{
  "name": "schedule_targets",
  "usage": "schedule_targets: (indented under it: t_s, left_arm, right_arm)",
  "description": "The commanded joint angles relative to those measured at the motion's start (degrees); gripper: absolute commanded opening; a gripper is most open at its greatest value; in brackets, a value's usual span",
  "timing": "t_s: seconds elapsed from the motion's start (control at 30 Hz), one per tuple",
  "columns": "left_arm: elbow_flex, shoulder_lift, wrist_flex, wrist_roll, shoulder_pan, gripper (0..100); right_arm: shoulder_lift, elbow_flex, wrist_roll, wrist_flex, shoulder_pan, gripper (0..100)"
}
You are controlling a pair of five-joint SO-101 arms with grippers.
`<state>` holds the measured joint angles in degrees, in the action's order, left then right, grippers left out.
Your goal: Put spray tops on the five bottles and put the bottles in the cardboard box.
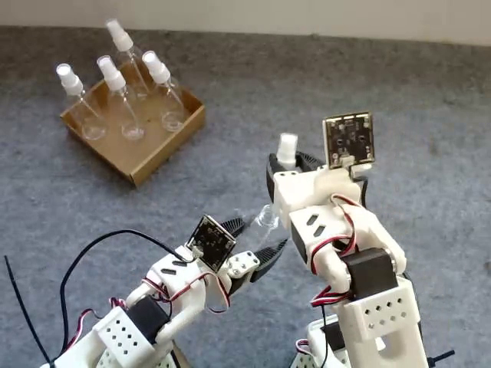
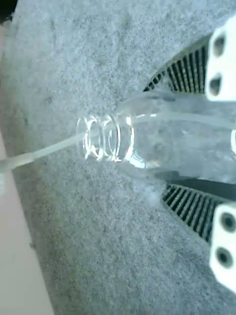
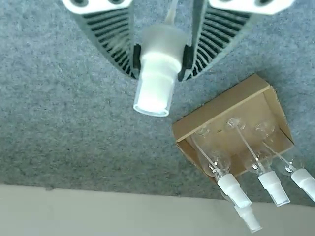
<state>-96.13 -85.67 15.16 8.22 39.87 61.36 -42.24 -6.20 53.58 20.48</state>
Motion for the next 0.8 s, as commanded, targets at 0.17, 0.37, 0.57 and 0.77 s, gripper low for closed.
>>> schedule_targets:
  t_s: [0.17, 0.37, 0.57, 0.77]
  left_arm:
    - [-1.5, -1.0, -7.2, 0.6, -2.1, 6]
    - [-1.5, -1.0, -7.3, 0.7, -6.1, 6]
    - [-1.5, -1.0, -7.3, 0.7, -7.2, 6]
    - [-1.5, -1.0, -7.4, 0.8, -8.5, 6]
  right_arm:
    - [0.5, -1.6, -0.6, 0.2, 0.2, 2.3]
    - [0.5, -1.5, -0.2, 3.4, 4.5, 2.3]
    - [1.0, -1.5, -0.2, 4.1, 6.1, 2.3]
    - [9.5, -1.7, 1.8, 8.6, 6.4, 2.3]
